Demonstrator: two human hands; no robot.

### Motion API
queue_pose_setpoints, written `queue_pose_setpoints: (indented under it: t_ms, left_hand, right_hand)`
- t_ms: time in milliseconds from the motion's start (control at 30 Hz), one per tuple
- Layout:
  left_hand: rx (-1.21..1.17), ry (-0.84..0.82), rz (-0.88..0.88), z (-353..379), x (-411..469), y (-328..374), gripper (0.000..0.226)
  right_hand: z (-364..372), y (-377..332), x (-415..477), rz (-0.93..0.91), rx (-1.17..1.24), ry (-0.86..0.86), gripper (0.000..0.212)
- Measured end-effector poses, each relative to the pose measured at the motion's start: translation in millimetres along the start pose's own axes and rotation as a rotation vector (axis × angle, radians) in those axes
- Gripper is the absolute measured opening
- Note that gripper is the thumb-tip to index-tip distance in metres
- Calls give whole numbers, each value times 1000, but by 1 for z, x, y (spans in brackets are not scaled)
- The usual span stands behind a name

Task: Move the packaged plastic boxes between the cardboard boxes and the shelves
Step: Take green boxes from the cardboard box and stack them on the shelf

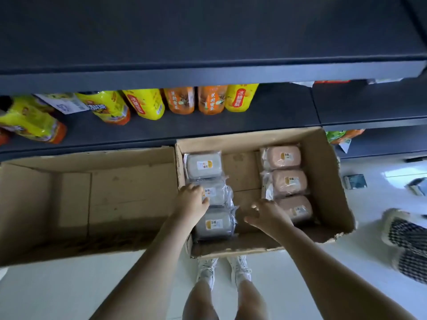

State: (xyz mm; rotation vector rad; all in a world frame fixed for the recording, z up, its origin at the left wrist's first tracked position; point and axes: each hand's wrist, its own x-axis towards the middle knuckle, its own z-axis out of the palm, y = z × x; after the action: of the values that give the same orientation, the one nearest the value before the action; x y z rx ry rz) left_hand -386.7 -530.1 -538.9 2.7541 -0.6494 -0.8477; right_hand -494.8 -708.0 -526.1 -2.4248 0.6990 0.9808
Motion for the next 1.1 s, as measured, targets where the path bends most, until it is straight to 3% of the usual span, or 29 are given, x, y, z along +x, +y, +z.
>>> queue_pose_setpoints:
  t_ms: [167,267,367,500,600,767,933,1100]
  left_hand:
    - [-60,-44,-203,47,51,-3,35]
    - [-59,-118,-388,71,77,1,56]
    - [-241,-151,-548,102,99,0,89]
    - [-271,-124,-630,125,111,-6,122]
    - [-241,-95,-625,128,108,-4,119]
    - [-293,26,-617,115,96,5,105]
    - [-608,137,-567,100,82,4,74]
    - [-664,219,-529,94,75,-4,81]
  right_hand:
    - [47,14,47,-25,23,-53,39]
    - [70,25,72,-4,104,-73,38]
    - [88,38,89,28,188,-75,41]
    - [104,48,104,66,356,-88,35]
    - [116,53,109,91,510,-140,29]
    - [129,51,111,148,703,-196,49]
    - [137,32,112,174,809,-316,62]
    - [149,24,120,211,785,-277,63]
